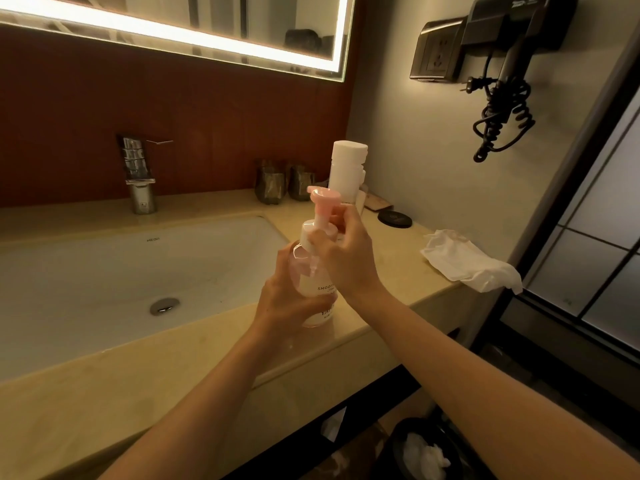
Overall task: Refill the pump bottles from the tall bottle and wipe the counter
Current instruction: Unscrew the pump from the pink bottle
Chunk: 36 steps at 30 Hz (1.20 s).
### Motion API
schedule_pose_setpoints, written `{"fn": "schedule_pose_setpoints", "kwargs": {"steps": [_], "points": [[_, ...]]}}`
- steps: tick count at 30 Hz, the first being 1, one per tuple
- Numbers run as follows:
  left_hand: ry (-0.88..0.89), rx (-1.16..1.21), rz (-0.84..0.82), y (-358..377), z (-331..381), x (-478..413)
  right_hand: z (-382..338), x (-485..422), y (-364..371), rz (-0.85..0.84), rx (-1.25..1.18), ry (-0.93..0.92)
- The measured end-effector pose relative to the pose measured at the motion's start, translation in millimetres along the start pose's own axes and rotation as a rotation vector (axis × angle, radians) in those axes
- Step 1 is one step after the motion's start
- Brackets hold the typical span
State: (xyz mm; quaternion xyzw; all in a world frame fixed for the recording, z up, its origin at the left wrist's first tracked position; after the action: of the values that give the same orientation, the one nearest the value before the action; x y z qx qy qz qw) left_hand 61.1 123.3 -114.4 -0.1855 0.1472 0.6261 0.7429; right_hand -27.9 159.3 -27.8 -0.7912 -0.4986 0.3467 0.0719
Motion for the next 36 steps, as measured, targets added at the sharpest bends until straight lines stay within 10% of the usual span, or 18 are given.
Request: {"fn": "schedule_pose_setpoints", "kwargs": {"steps": [36], "points": [[0.010, -0.017, -0.001, 0.7, -1.1, -1.0, 1.0, -6.7, 4.0, 0.057, 0.133, -0.030]]}}
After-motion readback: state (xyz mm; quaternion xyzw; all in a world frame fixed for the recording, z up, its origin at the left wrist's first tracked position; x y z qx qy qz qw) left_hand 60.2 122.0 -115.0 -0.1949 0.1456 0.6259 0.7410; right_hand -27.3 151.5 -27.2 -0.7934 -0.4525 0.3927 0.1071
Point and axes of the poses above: each hand's wrist, its own x-axis away from the middle knuckle, its own y-axis out of the palm, z = x × y, the point moved 4 cm from there along -x, towards the middle knuckle, and after that the axes turned 11 degrees about x, right-handed, at the moved point
